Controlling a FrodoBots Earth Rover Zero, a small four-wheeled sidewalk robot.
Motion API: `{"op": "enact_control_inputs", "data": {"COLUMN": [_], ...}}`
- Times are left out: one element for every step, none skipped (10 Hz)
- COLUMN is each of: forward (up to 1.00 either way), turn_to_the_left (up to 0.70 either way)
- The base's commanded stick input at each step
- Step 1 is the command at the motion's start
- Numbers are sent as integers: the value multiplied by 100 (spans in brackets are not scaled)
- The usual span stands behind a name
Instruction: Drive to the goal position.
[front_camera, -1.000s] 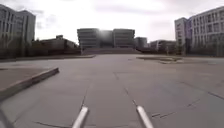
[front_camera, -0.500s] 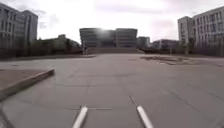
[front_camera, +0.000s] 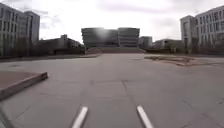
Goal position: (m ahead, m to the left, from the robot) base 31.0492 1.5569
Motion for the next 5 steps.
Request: {"op": "enact_control_inputs", "data": {"forward": [100,100,100,100,100], "turn_to_the_left": [0,0,0,0,0]}}
